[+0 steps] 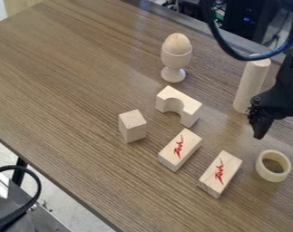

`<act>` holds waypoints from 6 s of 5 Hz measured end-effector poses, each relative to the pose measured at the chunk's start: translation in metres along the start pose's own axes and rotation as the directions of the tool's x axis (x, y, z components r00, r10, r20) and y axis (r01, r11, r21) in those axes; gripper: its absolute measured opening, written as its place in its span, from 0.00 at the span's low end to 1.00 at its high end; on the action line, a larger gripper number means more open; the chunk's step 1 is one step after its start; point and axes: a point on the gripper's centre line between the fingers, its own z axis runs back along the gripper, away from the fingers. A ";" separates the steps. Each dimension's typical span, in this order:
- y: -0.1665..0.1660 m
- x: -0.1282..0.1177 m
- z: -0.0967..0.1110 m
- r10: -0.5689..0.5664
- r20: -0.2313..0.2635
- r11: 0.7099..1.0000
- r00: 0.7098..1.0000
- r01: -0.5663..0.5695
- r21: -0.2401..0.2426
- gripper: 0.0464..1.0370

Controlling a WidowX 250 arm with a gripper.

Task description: Picked a hollow circle and placed on top of a cylinder

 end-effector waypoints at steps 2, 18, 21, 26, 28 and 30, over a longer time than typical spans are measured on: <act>0.007 -0.006 -0.017 -0.006 -0.019 0.999 1.000 0.007 0.042 0.96; 0.003 0.085 0.053 0.153 0.100 0.980 0.983 -0.138 -0.143 0.73; 0.003 0.101 0.050 0.170 0.096 0.976 0.981 -0.154 -0.156 0.73; 0.010 0.111 0.032 0.169 0.084 0.980 0.982 -0.158 -0.122 0.73; 0.011 0.112 0.025 0.169 0.082 0.981 0.982 -0.160 -0.109 0.73; 0.011 0.114 0.025 0.167 0.089 0.982 0.982 -0.157 -0.109 0.73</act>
